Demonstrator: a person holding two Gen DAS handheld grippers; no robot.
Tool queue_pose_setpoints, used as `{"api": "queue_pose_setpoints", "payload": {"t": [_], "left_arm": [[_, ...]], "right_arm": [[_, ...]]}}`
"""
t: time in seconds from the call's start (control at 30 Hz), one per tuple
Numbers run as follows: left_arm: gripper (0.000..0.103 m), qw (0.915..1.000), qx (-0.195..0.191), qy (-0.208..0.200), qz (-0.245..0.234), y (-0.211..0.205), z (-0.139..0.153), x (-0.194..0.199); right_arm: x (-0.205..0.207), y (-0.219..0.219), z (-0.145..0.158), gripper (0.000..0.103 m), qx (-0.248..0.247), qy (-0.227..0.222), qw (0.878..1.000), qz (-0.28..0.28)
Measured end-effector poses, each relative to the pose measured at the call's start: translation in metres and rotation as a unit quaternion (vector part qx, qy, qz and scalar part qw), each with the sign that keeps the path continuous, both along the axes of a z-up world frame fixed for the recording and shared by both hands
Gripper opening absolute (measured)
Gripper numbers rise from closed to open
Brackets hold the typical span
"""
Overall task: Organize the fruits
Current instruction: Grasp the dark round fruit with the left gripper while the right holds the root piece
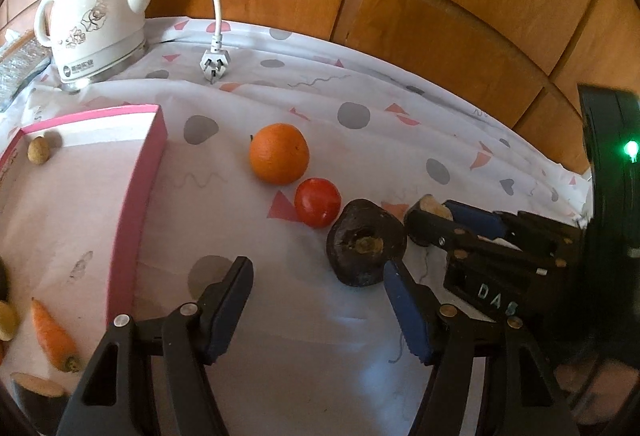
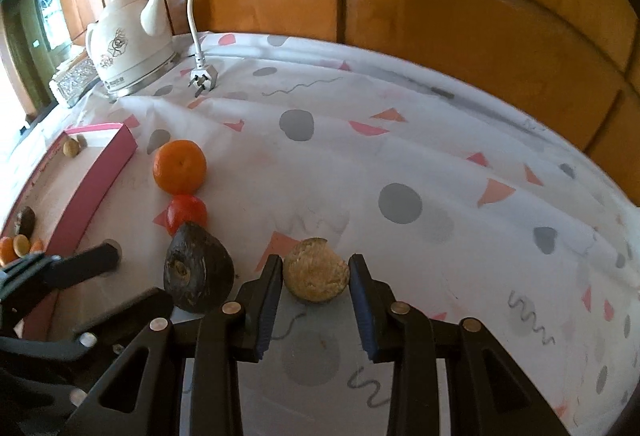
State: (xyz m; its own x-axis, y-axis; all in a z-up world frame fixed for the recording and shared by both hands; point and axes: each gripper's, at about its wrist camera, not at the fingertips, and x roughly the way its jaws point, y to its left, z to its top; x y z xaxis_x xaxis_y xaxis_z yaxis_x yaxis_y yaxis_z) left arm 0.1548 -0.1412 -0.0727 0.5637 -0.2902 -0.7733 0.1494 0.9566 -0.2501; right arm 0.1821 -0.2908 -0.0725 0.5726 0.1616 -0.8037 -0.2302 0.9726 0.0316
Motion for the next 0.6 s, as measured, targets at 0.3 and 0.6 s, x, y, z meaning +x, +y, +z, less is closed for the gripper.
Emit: {"api": "queue_pose_setpoints", "payload": {"t": [0.3, 0.6], "left_arm": [[0.068, 0.9999, -0.007, -0.014, 0.001, -0.008, -0.003, 0.001], [0.07, 0.9998, -0.006, -0.019, -0.003, -0.018, -0.004, -0.003]], "right_arm": [[0.024, -0.004, -0.001, 0.034, 0.021, 0.052, 0.997, 0.046], [0.035, -0.002, -0.001, 0.034, 0.021, 0.071, 0.996, 0.057]]}}
